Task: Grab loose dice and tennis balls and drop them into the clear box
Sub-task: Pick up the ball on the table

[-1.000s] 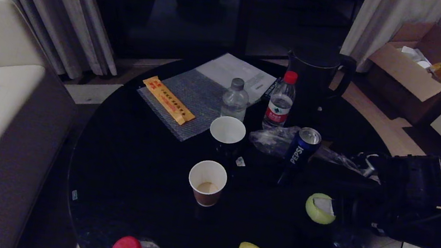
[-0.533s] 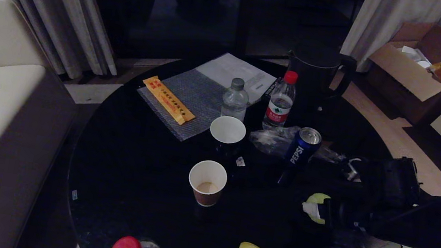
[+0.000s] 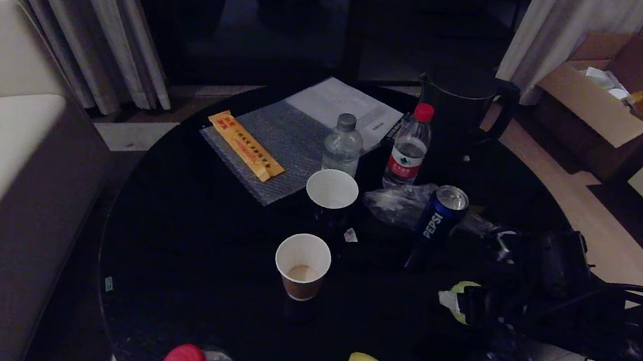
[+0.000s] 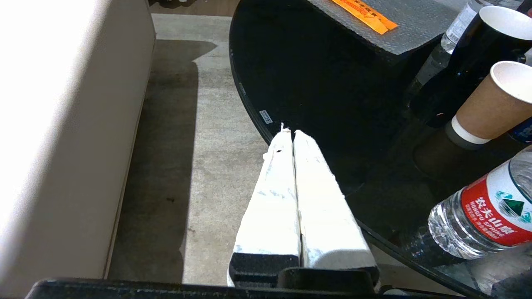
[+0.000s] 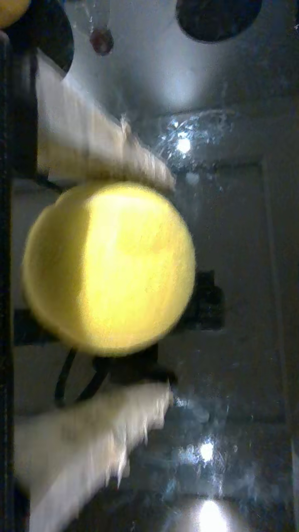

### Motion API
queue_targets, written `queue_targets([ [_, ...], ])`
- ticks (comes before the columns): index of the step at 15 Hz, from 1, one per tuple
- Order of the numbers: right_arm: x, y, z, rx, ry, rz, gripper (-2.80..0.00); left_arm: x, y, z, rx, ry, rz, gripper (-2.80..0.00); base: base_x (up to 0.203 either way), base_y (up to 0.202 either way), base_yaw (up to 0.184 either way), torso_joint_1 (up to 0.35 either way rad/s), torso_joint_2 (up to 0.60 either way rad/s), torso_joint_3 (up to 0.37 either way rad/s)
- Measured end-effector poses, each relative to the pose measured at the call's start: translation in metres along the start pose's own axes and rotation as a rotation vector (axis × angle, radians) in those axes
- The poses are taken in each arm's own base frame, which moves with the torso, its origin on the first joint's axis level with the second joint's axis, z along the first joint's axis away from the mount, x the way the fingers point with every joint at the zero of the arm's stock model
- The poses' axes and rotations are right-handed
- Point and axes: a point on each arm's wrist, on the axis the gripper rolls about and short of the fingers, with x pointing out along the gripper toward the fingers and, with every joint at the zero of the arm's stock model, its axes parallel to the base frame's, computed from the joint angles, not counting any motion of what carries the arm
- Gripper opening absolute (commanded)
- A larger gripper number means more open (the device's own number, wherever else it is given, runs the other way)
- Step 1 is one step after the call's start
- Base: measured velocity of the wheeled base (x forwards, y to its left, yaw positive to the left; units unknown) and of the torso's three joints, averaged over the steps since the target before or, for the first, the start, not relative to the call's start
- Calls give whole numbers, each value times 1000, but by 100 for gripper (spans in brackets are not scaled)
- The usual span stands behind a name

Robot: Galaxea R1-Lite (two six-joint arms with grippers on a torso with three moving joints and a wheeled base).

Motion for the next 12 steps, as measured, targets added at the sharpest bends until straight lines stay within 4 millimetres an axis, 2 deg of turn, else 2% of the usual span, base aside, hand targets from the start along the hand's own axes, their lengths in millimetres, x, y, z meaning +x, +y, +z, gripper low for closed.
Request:
queue_targets([
  [6, 3, 0, 1, 1, -4, -8, -280, 0, 0, 0, 0, 0, 0, -280, 0, 0, 0, 0, 0, 0],
  [9, -9, -1, 2, 4, -21, -12, -280, 0, 0, 0, 0, 0, 0, -280, 0, 0, 0, 0, 0, 0],
  [12, -29, -4, 1, 6, -19, -40, -280, 0, 0, 0, 0, 0, 0, -280, 0, 0, 0, 0, 0, 0],
])
